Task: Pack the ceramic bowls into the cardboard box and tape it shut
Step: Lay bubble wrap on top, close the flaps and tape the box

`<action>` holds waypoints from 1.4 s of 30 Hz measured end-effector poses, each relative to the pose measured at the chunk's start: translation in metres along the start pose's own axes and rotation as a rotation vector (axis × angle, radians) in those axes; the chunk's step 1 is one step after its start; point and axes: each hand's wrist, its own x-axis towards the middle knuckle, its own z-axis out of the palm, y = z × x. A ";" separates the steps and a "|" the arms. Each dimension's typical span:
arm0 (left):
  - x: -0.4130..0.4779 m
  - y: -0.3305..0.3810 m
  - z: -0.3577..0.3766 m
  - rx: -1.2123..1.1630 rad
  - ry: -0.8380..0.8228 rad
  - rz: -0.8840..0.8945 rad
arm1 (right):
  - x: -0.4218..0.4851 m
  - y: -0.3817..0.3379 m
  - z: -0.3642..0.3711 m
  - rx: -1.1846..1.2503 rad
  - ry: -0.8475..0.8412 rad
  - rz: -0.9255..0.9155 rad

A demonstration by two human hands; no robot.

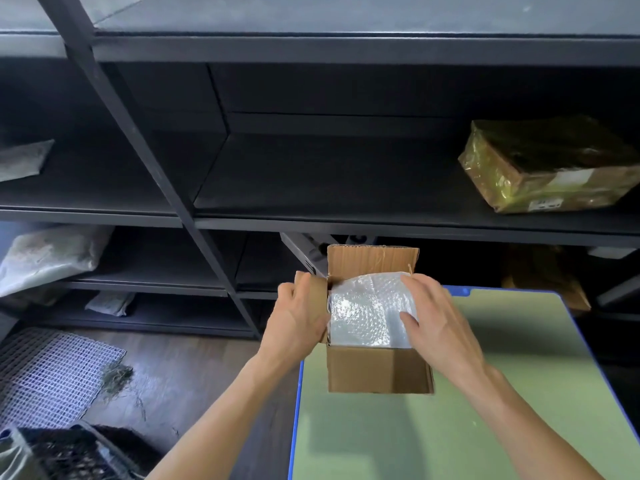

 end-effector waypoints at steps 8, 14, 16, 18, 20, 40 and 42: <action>-0.005 0.042 0.014 0.084 0.008 0.208 | -0.003 -0.002 0.025 -0.080 0.069 -0.115; 0.002 0.047 0.040 0.211 -0.069 0.300 | -0.004 0.000 0.034 -0.140 0.070 -0.154; 0.005 0.044 0.044 0.242 -0.087 0.312 | -0.005 0.000 0.037 -0.149 0.056 -0.153; 0.008 0.041 0.046 0.237 -0.091 0.329 | -0.007 0.002 0.041 -0.153 0.058 -0.149; 0.010 0.037 0.047 0.230 -0.083 0.347 | -0.008 0.005 0.045 -0.160 0.057 -0.140; 0.007 0.038 0.050 0.354 -0.096 0.385 | -0.029 0.028 0.034 -0.054 -0.018 -0.105; 0.005 0.038 0.053 0.396 -0.105 0.397 | -0.030 0.026 0.036 -0.037 -0.019 -0.106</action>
